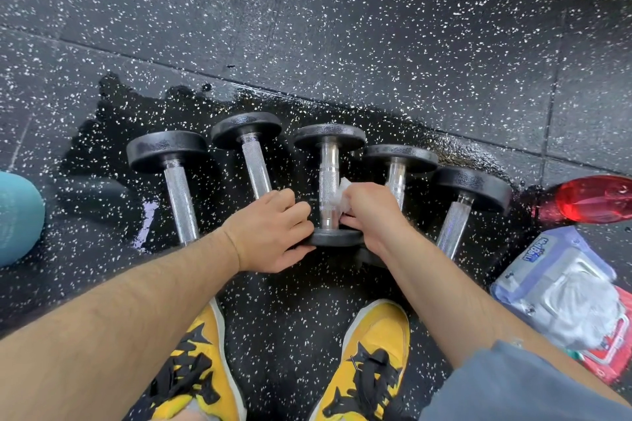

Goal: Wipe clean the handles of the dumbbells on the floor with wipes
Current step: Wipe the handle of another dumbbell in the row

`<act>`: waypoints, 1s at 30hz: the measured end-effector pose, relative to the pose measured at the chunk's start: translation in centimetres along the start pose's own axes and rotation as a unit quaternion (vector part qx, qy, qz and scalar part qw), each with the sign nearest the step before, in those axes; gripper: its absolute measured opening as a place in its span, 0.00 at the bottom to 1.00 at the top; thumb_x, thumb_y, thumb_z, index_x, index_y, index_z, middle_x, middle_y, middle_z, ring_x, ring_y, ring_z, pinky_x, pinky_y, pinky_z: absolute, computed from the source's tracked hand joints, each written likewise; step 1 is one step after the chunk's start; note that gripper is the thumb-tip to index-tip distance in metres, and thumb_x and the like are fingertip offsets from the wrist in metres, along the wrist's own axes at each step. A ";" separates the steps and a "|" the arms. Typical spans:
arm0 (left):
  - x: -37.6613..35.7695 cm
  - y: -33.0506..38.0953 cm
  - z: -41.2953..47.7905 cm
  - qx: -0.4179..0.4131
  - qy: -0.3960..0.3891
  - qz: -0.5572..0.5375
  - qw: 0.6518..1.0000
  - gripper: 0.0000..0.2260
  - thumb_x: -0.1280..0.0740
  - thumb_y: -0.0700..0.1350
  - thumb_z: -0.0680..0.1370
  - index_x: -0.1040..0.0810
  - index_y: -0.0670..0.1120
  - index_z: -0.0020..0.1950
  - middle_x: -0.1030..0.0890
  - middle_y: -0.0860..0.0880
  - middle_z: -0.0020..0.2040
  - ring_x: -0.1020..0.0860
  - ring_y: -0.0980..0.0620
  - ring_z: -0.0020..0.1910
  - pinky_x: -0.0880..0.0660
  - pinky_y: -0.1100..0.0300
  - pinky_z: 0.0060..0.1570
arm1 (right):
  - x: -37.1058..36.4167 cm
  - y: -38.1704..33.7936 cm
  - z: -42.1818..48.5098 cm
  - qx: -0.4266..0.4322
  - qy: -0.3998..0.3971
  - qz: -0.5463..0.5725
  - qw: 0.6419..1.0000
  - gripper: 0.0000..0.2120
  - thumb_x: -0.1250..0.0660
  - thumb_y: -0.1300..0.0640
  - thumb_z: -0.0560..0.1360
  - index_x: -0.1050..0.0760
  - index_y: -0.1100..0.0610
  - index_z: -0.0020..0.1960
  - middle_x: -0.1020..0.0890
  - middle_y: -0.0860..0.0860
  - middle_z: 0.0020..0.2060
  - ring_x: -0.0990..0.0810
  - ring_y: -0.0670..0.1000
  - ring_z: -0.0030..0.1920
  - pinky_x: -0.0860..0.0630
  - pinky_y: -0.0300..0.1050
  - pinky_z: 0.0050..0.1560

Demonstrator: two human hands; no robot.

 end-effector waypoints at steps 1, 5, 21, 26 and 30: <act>0.0 0.0 0.0 0.000 -0.001 0.000 1.000 0.15 0.33 0.57 0.78 0.20 0.45 0.45 0.27 0.48 0.43 0.36 0.47 0.42 0.30 0.54 0.40 | -0.1 0.1 0.3 -0.024 -0.003 0.024 0.999 0.14 0.39 0.61 0.75 0.24 0.62 0.59 0.18 0.58 0.57 0.18 0.56 0.55 0.21 0.58 0.61; -0.2 0.0 -0.1 0.002 -0.007 0.004 1.000 0.15 0.32 0.57 0.78 0.20 0.45 0.45 0.27 0.48 0.43 0.37 0.47 0.42 0.31 0.54 0.41 | -0.6 -0.4 1.3 -0.052 -0.003 0.076 0.996 0.10 0.43 0.62 0.75 0.26 0.56 0.52 0.18 0.55 0.52 0.18 0.58 0.49 0.19 0.59 0.57; -0.2 0.0 0.0 0.001 -0.009 0.007 1.000 0.15 0.32 0.57 0.78 0.20 0.45 0.45 0.27 0.48 0.42 0.37 0.47 0.42 0.31 0.54 0.41 | -0.4 0.1 2.1 -0.058 -0.026 0.041 0.997 0.10 0.38 0.63 0.75 0.22 0.58 0.54 0.18 0.54 0.52 0.18 0.54 0.50 0.20 0.57 0.59; -0.2 0.0 -0.1 0.001 -0.008 0.008 1.000 0.15 0.33 0.57 0.78 0.20 0.45 0.45 0.27 0.48 0.43 0.36 0.47 0.42 0.30 0.54 0.40 | -0.5 -0.2 2.3 -0.072 -0.033 0.063 0.995 0.09 0.38 0.56 0.82 0.26 0.56 0.61 0.16 0.56 0.53 0.16 0.57 0.52 0.19 0.58 0.57; -0.1 0.0 0.0 0.000 -0.005 0.006 1.000 0.15 0.33 0.57 0.78 0.21 0.44 0.44 0.28 0.48 0.42 0.35 0.47 0.41 0.30 0.53 0.39 | -1.6 -0.6 1.9 -0.076 -0.066 0.059 0.993 0.10 0.43 0.57 0.84 0.25 0.59 0.56 0.15 0.53 0.41 0.15 0.54 0.39 0.18 0.58 0.53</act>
Point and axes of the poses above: each hand's wrist, its own z-axis towards the middle knuckle, its own x-axis out of the back of the hand, y = z × x, the point moved 6 cm from there along z, towards the middle knuckle
